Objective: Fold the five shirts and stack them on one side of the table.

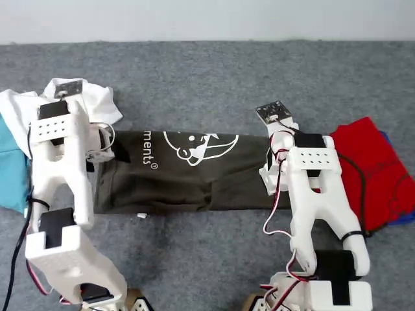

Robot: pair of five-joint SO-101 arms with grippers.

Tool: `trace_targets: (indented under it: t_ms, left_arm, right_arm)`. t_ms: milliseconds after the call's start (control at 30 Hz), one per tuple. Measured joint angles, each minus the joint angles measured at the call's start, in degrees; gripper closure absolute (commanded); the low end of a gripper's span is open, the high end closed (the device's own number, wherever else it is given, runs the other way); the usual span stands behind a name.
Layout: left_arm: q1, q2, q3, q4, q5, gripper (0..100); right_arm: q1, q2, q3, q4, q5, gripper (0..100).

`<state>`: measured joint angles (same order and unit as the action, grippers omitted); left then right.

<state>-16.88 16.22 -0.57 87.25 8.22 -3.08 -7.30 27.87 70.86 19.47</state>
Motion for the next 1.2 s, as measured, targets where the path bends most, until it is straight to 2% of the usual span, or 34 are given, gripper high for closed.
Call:
trace_targets:
  t_ms: [233, 367, 667, 1033, 1100, 1200]
  left_arm:
    - [0.0, 10.0, -0.2, -3.1, 3.5, 70]
    - [-0.6, 11.1, -2.2, -3.9, 3.6, 73]
    - [-4.0, 12.6, -4.7, -3.8, 3.6, 73]
    - [-4.1, 18.8, -5.7, -5.5, 3.7, 74]
    - [-4.1, 19.3, -6.5, -5.5, 3.7, 78]
    - [-3.9, 20.0, -8.2, -4.4, 3.7, 90]
  right_arm:
    - [0.3, 0.0, 0.0, 0.0, 0.0, 79.0]
    - [0.3, 0.0, 0.0, 0.0, 0.0, 79.0]
    - [0.2, 0.0, 0.0, 0.0, 0.0, 79.0]
    - [0.2, 0.0, 0.0, 0.0, -0.2, 79.0]
    - [0.2, 0.0, 0.0, 0.0, -0.2, 79.0]
    - [0.2, 0.0, 0.0, 0.0, -0.2, 79.0]
